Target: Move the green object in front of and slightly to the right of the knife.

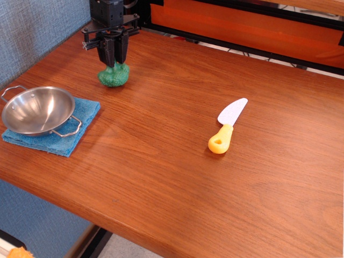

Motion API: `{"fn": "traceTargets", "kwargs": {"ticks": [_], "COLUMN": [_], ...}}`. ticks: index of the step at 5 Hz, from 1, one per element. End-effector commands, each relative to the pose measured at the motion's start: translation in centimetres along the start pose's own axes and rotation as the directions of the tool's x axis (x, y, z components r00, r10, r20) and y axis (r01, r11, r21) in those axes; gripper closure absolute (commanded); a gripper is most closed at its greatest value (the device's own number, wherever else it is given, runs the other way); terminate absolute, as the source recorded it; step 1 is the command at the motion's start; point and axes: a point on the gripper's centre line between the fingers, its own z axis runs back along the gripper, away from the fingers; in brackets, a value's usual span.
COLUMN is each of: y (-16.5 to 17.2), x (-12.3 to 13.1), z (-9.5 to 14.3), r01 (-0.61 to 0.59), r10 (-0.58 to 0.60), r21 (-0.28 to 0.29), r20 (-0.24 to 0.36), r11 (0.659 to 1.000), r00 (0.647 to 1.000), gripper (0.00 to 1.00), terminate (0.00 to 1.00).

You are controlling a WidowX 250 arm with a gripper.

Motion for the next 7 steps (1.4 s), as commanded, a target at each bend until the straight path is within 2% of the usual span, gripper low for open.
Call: {"fn": "traceTargets", "kwargs": {"ticks": [1,2,3,4,5,6,7], "y": [0.5,0.7,1.0,1.7,2.5,3.1,3.3], "x": [-1.5,-4.7,-9.8,-15.0,-20.2,-25.3,-28.1], "z": [7.8,9.2,9.3,9.1,8.7,7.9,6.8], "r01": [0.008,0.053,0.110,0.220,0.347,0.434,0.490], "r10": [0.000,-0.041,-0.097,-0.207,-0.332,-0.422,-0.481], "r21": [-0.052,-0.075,-0.076,-0.082,-0.083,-0.123,-0.149], "r20": [0.140,0.160,0.150,0.151,0.154,0.114,0.092], "r11": [0.999,0.996,0.991,0.972,0.934,0.893,0.859], "r00": [0.990,0.986,0.984,0.967,0.931,0.900,0.872], "gripper": [1.00,1.00,1.00,1.00,1.00,1.00,1.00], "terminate": [0.00,0.00,0.00,0.00,0.00,0.00,0.00]}}
